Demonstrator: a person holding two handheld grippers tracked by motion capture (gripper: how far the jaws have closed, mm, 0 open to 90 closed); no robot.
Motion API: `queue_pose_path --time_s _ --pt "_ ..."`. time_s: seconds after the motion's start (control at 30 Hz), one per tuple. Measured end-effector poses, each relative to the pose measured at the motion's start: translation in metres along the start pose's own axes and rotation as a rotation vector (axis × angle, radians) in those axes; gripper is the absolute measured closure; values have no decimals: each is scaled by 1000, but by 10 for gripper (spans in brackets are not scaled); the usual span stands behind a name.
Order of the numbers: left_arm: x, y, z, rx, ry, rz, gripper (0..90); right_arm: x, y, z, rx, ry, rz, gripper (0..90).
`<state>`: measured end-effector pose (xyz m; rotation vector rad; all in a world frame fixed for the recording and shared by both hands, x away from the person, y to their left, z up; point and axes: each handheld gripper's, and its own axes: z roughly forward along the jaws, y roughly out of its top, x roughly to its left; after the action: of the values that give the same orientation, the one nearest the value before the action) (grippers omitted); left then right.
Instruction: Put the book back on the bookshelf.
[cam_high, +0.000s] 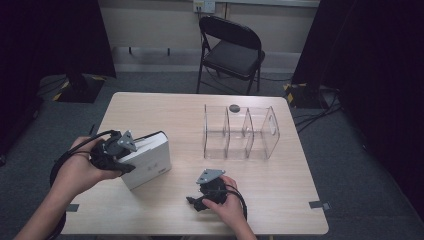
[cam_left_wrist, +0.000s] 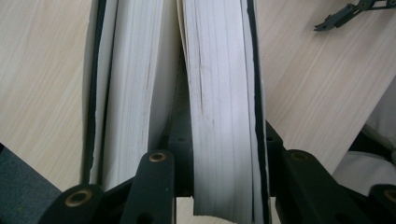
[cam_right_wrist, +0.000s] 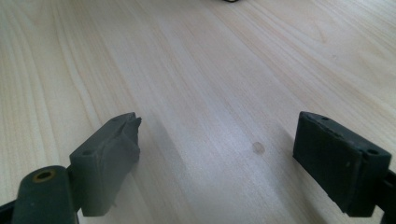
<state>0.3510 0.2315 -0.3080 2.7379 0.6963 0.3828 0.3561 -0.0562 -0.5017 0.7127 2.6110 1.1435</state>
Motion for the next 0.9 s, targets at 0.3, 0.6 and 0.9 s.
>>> queue_pose_path --time_s 0.3,0.6,0.9 --pt "0 -5 0 -44 -27 -29 702 0 0 0 0 0 0 138" --pt "-14 -9 -4 -47 -36 28 703 1 0 0 7 -8 4 133" --pt "-17 -17 -8 -66 -82 34 700 0 1 2 6 -17 5 118"
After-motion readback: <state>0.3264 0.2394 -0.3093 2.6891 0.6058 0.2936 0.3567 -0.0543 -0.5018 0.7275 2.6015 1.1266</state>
